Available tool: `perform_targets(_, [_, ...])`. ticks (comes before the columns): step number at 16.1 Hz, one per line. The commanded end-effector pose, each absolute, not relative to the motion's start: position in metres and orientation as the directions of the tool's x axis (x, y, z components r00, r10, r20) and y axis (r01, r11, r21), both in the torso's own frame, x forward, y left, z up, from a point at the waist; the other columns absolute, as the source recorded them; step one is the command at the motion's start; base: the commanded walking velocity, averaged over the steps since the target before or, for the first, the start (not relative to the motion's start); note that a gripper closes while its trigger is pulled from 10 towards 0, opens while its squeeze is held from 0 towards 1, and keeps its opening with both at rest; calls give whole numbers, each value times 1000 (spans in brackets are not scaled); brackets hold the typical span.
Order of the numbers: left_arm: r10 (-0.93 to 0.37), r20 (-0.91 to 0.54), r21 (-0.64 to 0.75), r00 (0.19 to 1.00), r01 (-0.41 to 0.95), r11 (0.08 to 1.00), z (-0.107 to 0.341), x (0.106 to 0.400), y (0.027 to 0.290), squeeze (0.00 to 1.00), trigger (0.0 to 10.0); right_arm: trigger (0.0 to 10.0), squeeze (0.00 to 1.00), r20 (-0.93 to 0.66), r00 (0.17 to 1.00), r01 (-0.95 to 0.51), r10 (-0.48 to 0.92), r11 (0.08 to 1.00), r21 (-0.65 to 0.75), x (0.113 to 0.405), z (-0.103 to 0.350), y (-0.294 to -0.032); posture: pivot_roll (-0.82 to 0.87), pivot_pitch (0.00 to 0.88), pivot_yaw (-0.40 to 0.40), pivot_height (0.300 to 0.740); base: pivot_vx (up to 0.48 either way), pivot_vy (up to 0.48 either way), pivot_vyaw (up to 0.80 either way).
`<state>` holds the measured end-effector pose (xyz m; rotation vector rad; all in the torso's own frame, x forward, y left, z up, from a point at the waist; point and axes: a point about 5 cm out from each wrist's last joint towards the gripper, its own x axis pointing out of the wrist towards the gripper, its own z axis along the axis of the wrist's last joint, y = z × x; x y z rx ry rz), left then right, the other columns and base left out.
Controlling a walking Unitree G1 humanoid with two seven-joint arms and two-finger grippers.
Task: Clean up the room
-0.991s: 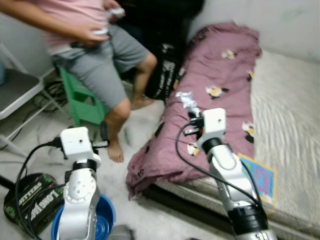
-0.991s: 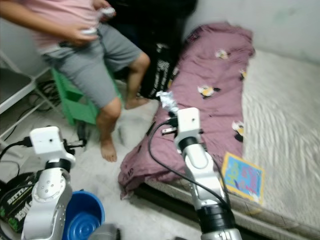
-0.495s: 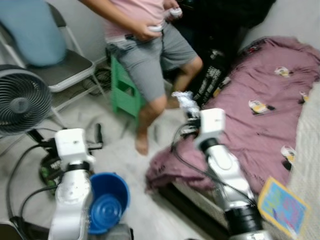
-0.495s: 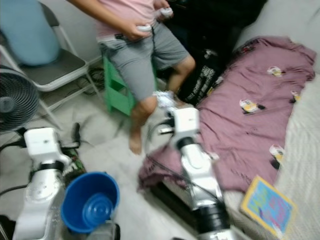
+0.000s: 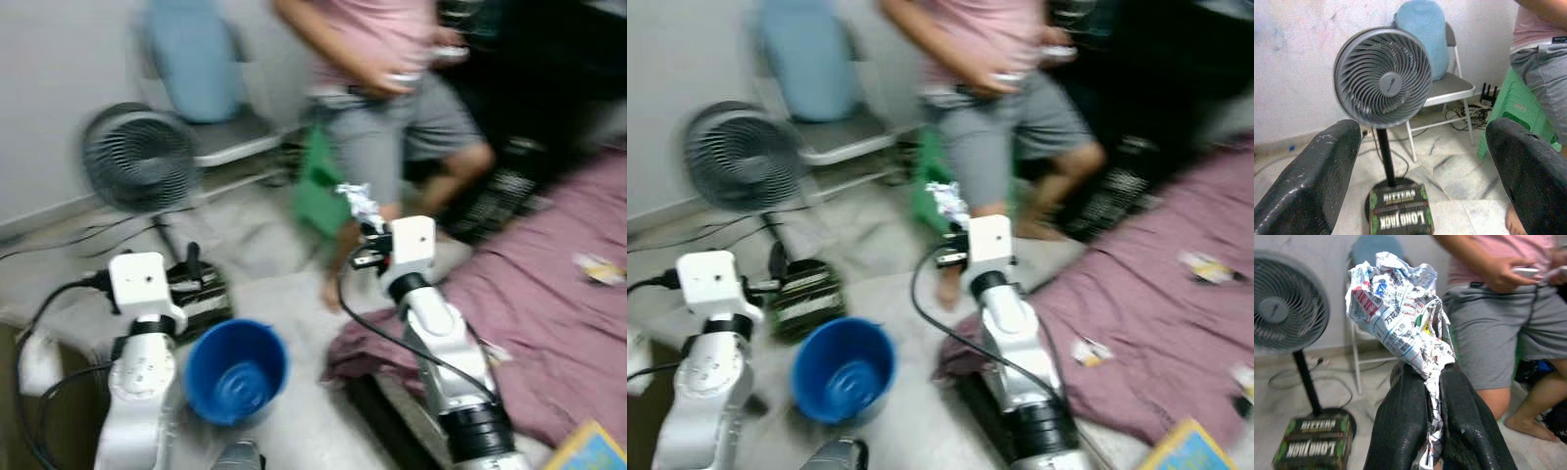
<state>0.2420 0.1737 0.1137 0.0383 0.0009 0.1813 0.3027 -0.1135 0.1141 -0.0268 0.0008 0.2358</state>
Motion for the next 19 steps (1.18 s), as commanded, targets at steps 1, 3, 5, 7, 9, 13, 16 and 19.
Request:
perform_targets(1, [172,8,55,985,-172,984,115,242,175,0,10000,10000,0,17,974,-227,228,974,-21,305,119,-113,28,9,-61,740,0,0,794])
perform_targets(3, [171,11,56,985,-171,984,115,242,176,0,10000,10000,0,16,974,-226,227,974,-21,305,118,-113,29,9,-60,740,0,0,794])
perform_targets(5, [162,14,58,987,-163,985,116,243,176,0,10000,10000,0,15,974,-225,225,974,-21,306,119,-112,27,24,-59,740,0,0,794])
perform_targets(7, [151,23,63,988,-152,986,119,246,175,0,10000,10000,0,16,975,-221,222,975,-21,307,119,-113,26,25,-58,740,0,0,794])
perform_targets(9, [151,25,61,988,-153,986,119,247,175,0,10000,10000,0,18,976,-216,217,976,-22,308,119,-114,24,27,-57,740,0,0,794])
perform_targets(13, [131,24,49,991,-132,990,119,246,173,0,10000,10000,0,19,979,-204,205,979,-23,308,119,-115,20,27,-58,740,0,0,773])
perform_targets(16, [124,25,45,992,-125,991,119,246,173,0,10000,10000,0,21,979,-204,204,979,-19,308,119,-115,18,26,-57,740,0,0,765])
perform_targets(19, [101,36,34,994,-102,994,120,245,171,0,10000,10000,0,20,980,-196,197,980,-13,307,118,-115,19,24,-57,740,0,0,0])
